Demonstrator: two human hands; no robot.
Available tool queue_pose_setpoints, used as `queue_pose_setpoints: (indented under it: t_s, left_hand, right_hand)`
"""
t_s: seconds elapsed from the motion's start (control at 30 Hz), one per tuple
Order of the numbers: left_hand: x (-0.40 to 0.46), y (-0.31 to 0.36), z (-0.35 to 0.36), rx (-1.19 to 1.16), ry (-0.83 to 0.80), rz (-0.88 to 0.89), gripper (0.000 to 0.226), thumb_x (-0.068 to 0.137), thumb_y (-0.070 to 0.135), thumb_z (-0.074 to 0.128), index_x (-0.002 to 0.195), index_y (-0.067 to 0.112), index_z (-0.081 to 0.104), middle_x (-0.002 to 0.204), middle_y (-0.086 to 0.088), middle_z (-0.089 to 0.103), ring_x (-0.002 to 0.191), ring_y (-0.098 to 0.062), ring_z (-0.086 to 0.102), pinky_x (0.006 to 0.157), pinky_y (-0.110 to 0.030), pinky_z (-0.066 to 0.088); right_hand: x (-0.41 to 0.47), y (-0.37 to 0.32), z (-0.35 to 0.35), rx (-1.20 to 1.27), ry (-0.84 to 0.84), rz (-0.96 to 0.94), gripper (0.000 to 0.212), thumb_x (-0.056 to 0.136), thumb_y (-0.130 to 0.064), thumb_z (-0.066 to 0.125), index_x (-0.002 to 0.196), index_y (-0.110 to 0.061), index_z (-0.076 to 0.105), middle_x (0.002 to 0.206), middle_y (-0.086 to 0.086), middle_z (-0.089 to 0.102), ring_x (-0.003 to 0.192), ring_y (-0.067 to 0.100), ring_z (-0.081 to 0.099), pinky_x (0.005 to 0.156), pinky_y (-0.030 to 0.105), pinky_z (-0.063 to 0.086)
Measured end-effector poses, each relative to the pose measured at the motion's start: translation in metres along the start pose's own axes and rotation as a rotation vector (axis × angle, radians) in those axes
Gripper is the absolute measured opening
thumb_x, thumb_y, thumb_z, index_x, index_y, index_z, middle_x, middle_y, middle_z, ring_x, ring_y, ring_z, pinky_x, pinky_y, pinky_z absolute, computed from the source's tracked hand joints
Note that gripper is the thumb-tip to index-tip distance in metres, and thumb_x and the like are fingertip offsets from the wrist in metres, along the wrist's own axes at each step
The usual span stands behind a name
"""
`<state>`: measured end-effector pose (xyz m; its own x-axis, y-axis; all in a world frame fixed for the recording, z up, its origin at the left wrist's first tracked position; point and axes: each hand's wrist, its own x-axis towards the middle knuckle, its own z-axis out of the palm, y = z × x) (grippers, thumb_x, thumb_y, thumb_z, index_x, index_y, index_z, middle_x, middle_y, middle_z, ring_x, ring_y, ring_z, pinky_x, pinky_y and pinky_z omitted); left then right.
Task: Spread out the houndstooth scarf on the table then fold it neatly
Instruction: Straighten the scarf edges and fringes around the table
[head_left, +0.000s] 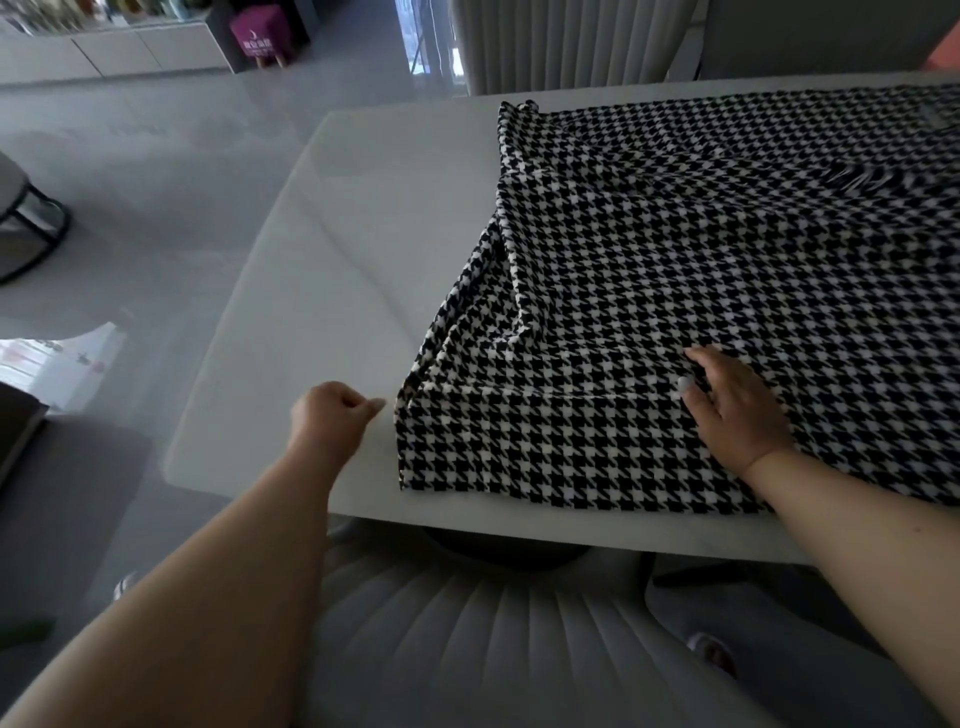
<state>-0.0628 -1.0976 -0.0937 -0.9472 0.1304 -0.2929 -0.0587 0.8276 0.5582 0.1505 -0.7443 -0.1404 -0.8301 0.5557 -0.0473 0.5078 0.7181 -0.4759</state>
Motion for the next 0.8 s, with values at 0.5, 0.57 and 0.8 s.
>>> queue_pose_setpoints:
  t_s: [0.5, 0.57, 0.8]
  left_hand:
    - [-0.04, 0.022, 0.007, 0.354, -0.146, -0.181, 0.044, 0.085, 0.043, 0.067, 0.093, 0.0, 0.059, 0.083, -0.013, 0.064, 0.079, -0.03, 0.066, 0.063, -0.033, 0.051]
    - [-0.052, 0.037, 0.004, 0.321, -0.008, -0.153, 0.052, 0.087, 0.05, 0.061, 0.11, 0.004, 0.055, 0.106, -0.014, 0.061, 0.094, -0.031, 0.062, 0.068, -0.033, 0.045]
    - [-0.107, 0.059, -0.021, 0.185, 0.11, -0.029, 0.047, 0.093, 0.047, 0.052, 0.125, 0.013, 0.054, 0.122, -0.009, 0.057, 0.102, -0.023, 0.056, 0.079, -0.03, 0.04]
  right_hand:
    - [0.002, -0.002, -0.011, -0.135, -0.236, 0.001, 0.071, 0.092, -0.058, 0.012, 0.152, -0.02, 0.015, 0.16, 0.0, 0.011, 0.147, 0.014, 0.004, 0.119, 0.036, 0.008]
    - [0.003, -0.014, -0.018, -0.133, -0.224, -0.004, 0.068, 0.095, -0.056, 0.014, 0.152, -0.019, 0.014, 0.16, 0.0, 0.011, 0.147, 0.015, 0.006, 0.119, 0.036, 0.009]
    - [-0.008, -0.106, -0.033, 0.257, -0.29, -0.138, 0.051, 0.098, -0.05, 0.03, 0.136, -0.019, 0.046, 0.136, 0.003, 0.052, 0.12, 0.019, 0.051, 0.093, 0.032, 0.041]
